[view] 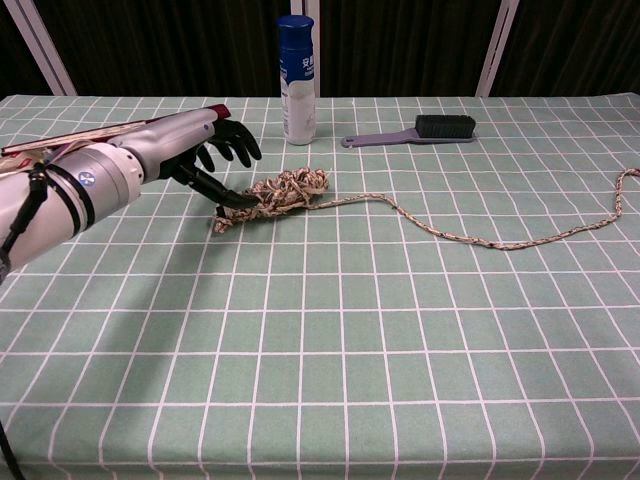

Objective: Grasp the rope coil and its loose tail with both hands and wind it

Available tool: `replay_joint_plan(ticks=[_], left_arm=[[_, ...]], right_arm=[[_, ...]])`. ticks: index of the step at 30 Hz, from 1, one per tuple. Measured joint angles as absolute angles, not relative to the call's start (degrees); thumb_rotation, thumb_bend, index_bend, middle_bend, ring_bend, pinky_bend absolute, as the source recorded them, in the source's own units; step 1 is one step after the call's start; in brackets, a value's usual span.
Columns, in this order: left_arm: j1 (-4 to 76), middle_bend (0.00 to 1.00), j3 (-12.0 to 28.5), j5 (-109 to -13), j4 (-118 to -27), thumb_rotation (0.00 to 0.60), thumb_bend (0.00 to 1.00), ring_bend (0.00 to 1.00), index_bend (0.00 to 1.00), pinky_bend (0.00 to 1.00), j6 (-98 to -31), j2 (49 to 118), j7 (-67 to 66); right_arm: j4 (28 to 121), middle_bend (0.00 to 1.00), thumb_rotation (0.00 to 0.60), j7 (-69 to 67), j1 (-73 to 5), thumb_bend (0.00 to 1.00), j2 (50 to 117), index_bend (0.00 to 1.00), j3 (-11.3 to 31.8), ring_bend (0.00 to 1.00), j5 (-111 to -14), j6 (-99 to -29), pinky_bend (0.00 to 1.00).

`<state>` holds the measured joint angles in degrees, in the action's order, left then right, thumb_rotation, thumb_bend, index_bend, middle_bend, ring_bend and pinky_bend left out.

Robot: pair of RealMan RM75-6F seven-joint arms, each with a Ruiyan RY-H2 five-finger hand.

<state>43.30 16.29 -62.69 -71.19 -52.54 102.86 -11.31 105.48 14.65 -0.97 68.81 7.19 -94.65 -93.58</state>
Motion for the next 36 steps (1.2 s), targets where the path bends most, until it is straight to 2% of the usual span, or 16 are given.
replay_joint_plan(ticks=[5,16,31,34,36], left_arm=[[44.5,0.30,16.6,-61.6,-70.5,0.463,0.18,0.24,0.29,0.33,-52.3,103.8,-12.9],[47.3,0.44,17.4,-56.9,-68.5,0.462,0.20,0.33,0.35,0.45,-52.2,106.2,-20.1],[49.6,0.48,16.6,-50.2,-66.8,0.461,0.23,0.40,0.41,0.52,-51.6,107.8,-27.9],[49.7,0.50,16.6,-50.2,-66.7,0.492,0.26,0.42,0.43,0.54,-51.4,107.8,-27.2],[49.6,0.52,16.7,-50.6,-66.8,0.551,0.29,0.44,0.45,0.56,-51.5,107.8,-26.1]], right_arm=[[104.5,0.00,0.600,14.1,-1.2,0.18,69.3,0.00,7.0,0.00,-94.1,-93.1,0.00],[103.0,0.00,0.600,11.9,-1.3,0.18,69.4,0.00,7.1,0.00,-93.3,-93.8,0.00],[101.3,0.00,0.600,10.3,-1.1,0.18,70.1,0.00,6.5,0.00,-92.6,-94.3,0.00],[101.2,0.00,0.600,10.2,-1.1,0.18,70.1,0.00,6.5,0.00,-92.4,-94.3,0.00],[101.1,0.00,0.600,10.0,-1.1,0.18,70.1,0.00,6.5,0.00,-92.3,-94.4,0.00]])
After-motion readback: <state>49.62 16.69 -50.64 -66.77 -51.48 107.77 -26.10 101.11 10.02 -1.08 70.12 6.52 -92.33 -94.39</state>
